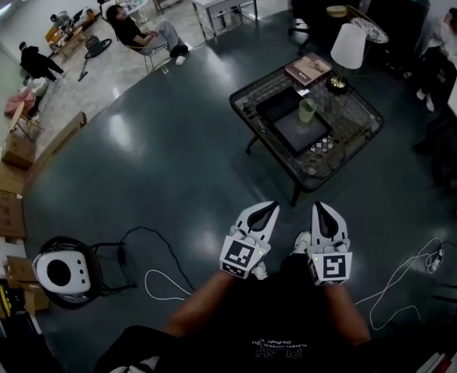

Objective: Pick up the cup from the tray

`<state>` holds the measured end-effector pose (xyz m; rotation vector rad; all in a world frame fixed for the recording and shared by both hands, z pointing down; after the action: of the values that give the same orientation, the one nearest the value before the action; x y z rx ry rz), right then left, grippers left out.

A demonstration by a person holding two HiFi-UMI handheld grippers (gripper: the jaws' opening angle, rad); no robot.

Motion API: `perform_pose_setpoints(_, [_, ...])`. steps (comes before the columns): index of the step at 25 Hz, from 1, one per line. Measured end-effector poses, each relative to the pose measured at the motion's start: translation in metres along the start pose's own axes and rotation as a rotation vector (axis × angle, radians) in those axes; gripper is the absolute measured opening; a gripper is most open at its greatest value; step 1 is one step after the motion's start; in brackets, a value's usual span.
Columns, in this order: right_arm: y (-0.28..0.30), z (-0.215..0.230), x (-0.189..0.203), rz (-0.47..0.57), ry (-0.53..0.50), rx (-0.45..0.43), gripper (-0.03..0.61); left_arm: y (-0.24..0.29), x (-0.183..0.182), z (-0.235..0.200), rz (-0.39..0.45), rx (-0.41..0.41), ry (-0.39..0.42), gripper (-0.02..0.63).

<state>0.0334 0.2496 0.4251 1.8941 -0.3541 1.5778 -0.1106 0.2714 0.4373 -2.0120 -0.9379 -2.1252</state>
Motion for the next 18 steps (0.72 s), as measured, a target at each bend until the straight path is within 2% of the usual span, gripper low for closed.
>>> perform_pose_setpoints(8, [0.033,0.037,-0.005,-0.003,0.018,0.010,0.009,0.042,-0.017,-0.012,-0.024,0.010,0.019,0.009])
perform_pose_setpoints(18, [0.083,0.104,-0.009,-0.007,0.029,-0.020,0.008,0.128,-0.044,-0.028,-0.068,0.013,0.045,0.009])
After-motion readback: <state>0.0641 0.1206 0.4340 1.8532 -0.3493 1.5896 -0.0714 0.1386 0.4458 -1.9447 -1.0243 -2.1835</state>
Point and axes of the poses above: the fingertips, and each gripper's own axes: y forward along the fingers, z to its right, x out of its underside, the point moved 5 cm from there along -y, backward along the fingers, and after that the axes turned 14 degrees about -z, right-handed, at the moved point
